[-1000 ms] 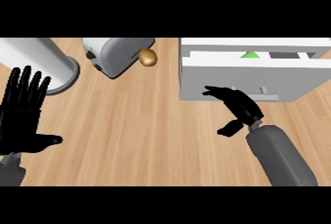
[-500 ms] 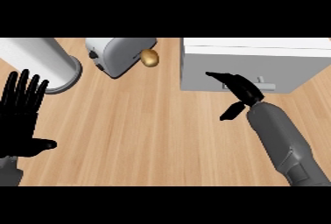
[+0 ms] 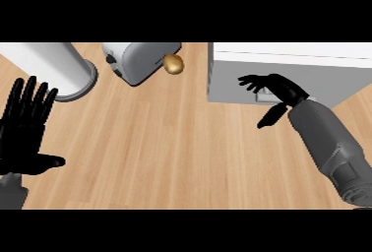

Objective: Pick up the cup, place it into the drawer and close the drawer

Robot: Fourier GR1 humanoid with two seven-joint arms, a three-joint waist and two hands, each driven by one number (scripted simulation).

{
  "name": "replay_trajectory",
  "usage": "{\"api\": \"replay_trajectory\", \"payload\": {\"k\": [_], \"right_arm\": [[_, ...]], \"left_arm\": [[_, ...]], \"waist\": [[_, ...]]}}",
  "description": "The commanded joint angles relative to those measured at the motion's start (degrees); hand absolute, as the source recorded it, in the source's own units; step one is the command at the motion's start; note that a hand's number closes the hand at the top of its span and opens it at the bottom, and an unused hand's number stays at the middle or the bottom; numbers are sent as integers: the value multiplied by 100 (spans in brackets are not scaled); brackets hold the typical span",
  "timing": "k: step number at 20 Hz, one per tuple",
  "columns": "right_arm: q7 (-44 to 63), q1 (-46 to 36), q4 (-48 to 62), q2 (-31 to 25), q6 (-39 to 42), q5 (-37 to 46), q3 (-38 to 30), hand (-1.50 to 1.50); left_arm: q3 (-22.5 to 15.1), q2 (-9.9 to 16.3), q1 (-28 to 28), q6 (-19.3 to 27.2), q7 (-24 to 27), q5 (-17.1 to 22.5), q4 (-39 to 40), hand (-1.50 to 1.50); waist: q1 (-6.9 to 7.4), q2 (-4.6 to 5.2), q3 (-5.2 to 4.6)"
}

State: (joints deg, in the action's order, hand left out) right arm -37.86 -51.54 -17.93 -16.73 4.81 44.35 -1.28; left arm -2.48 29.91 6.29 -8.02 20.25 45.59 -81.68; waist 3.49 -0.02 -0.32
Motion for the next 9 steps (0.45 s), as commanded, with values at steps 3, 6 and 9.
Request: {"api": "replay_trajectory", "payload": {"k": [3,6,9], "right_arm": [[438,-522,620,-431,-72,-10,-262,-150],[446,-632,690,-433,-28,23,-243,-150],[328,-580,732,-436,-138,-9,-292,-150]], "left_arm": [[-125,-177,87,25,111,-199,28,-150],[-105,-216,-59,-73,301,-296,159,-150],[-139,-265,229,72,197,-350,173,-150]], "waist": [[168,222,54],[166,206,47],[140,235,53]]}}
